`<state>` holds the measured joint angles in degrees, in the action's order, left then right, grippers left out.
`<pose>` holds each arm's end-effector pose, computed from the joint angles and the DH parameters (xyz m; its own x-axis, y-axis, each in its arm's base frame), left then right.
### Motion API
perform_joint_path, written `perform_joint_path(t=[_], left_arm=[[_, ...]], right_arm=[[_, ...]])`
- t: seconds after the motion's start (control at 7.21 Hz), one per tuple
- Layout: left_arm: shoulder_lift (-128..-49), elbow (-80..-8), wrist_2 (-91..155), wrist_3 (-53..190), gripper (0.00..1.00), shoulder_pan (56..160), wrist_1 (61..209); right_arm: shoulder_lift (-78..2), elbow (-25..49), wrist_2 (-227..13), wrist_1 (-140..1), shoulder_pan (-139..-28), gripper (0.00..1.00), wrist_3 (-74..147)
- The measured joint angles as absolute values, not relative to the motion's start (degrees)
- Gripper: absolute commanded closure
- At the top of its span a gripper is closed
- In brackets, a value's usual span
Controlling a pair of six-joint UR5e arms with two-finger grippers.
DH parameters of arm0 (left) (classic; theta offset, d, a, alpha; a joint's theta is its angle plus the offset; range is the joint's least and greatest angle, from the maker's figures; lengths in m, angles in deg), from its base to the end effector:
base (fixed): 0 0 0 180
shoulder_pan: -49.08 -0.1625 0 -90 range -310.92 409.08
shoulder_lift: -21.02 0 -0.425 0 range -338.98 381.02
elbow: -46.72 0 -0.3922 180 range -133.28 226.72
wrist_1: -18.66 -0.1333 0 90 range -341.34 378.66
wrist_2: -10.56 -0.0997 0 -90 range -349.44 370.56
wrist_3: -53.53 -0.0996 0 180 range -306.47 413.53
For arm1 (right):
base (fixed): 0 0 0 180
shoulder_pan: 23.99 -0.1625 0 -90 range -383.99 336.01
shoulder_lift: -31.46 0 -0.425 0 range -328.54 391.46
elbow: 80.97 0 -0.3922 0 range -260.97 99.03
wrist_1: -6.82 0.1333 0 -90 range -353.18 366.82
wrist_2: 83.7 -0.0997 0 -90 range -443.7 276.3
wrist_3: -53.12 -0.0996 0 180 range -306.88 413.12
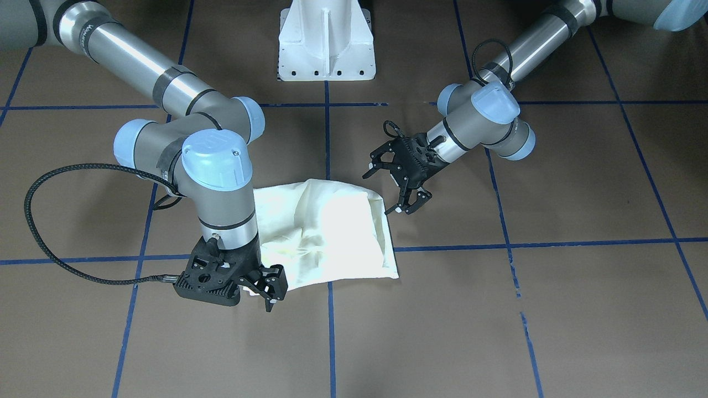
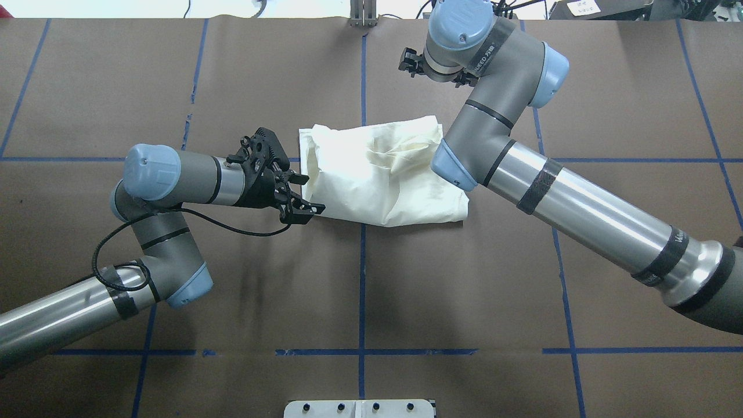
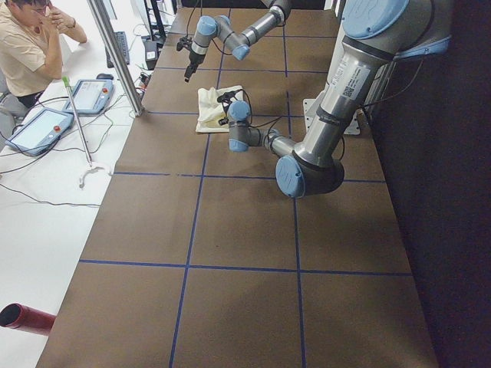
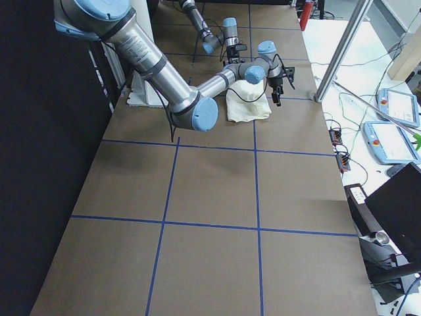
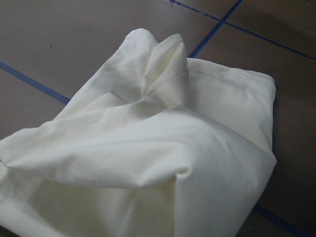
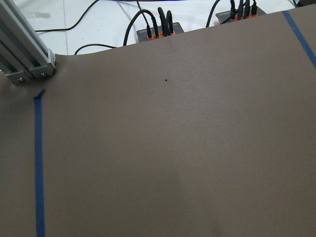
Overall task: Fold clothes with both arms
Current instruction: 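Lift the right gripper away while the left gripper lowers to the bundle's side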
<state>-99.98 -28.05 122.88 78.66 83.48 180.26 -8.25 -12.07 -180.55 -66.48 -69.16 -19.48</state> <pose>0.5178 -0.4703 0.3248 0.2058 0.8741 -0.4400 0.0547 0.4386 0.8970 -0.4848 -0.6599 0.2400 0.6608 0.2436 0.7100 -0.4676 0.8735 0.1355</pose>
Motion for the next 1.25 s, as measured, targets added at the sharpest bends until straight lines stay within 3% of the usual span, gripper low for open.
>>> perform_joint_path(t=[0.14,0.28,0.55,0.69,1.11,1.25], left_arm=[[-100.0,-28.03,122.88,78.67,0.27,82.79,180.33],[-99.93,-28.05,122.88,78.67,0.44,81.97,180.6],[-99.38,-28.07,122.9,78.77,0.98,80.85,182.17],[-99.22,-28.14,123.07,78.87,1.0,80.68,182.81],[-98.39,-27.94,125.97,78.78,1.0,80.43,186.02],[-98.07,-27.87,126.31,78.77,0.26,80.28,186.57]], right_arm=[[-8.26,-12.07,-180.55,-66.48,-69.16,0.0,-19.48],[-8.26,-12.06,-180.55,-66.46,-69.17,0.0,-19.48],[-8.27,-12.06,-180.55,-66.4,-69.24,0.0,-19.47],[-8.27,-12.06,-180.55,-66.39,-69.24,0.0,-19.48],[-8.27,-12.06,-180.55,-66.39,-69.25,0.0,-19.55],[-8.27,-12.06,-180.55,-66.39,-69.25,0.0,-19.56]])
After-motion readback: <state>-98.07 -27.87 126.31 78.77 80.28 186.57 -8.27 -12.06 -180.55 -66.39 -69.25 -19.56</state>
